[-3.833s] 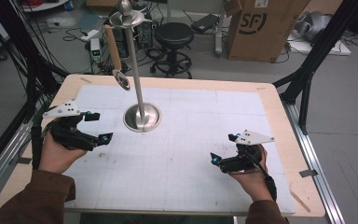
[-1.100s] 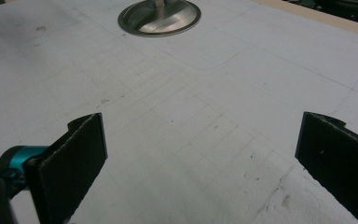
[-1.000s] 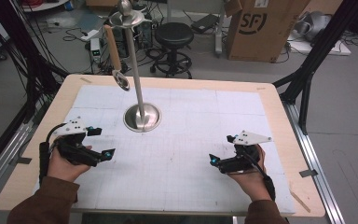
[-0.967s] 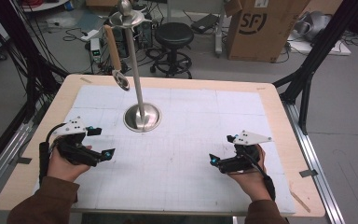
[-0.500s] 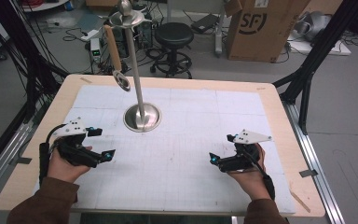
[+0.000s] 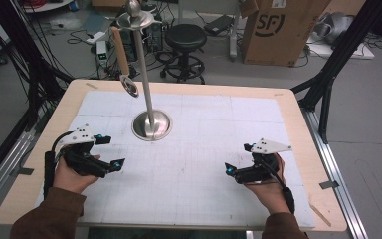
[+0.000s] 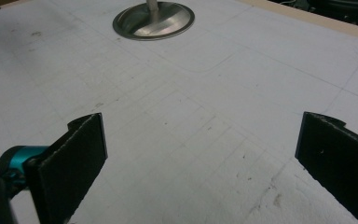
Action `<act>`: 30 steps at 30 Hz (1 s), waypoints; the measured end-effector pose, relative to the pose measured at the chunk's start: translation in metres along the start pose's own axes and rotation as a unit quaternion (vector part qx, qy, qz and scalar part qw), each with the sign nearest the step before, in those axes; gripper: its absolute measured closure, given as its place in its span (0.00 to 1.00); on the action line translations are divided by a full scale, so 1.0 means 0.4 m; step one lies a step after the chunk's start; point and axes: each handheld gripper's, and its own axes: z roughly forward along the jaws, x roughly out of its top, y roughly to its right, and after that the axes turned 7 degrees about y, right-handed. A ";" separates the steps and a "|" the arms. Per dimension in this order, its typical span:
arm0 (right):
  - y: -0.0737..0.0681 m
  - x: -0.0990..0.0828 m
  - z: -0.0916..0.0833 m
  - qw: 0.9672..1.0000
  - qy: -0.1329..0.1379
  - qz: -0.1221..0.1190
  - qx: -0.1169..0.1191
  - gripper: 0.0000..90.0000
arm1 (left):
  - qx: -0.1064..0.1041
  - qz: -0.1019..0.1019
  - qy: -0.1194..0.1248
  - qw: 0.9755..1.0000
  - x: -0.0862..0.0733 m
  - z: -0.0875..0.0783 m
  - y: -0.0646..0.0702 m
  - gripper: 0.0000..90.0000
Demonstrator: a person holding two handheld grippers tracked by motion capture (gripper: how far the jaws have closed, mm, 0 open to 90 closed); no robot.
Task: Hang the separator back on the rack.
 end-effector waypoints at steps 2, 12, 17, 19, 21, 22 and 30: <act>-0.004 0.001 0.002 1.000 -0.001 0.000 0.002 0.01 | -0.002 0.000 -0.002 1.000 -0.003 0.002 0.000 0.02; -0.032 -0.006 0.038 0.999 -0.020 -0.016 0.024 0.01 | 0.010 -0.003 -0.038 0.999 -0.038 0.036 -0.005 0.02; -0.035 -0.005 0.046 0.999 -0.020 -0.016 0.027 0.01 | 0.017 -0.015 -0.022 1.000 -0.043 0.017 -0.020 0.02; -0.033 -0.004 0.039 0.999 -0.015 -0.016 0.024 0.01 | 0.020 -0.018 -0.020 0.999 -0.046 0.016 -0.024 0.02; -0.032 -0.001 0.030 1.000 -0.008 -0.016 0.021 0.07 | 0.020 -0.017 -0.017 1.000 -0.045 0.018 -0.024 0.02; -0.030 0.000 0.025 0.999 -0.008 -0.015 0.027 0.16 | 0.018 -0.017 -0.015 1.000 -0.045 0.018 -0.022 0.02; -0.027 0.006 0.019 0.999 -0.002 -0.026 0.044 0.39 | 0.013 -0.014 -0.009 1.000 -0.041 0.010 -0.018 0.02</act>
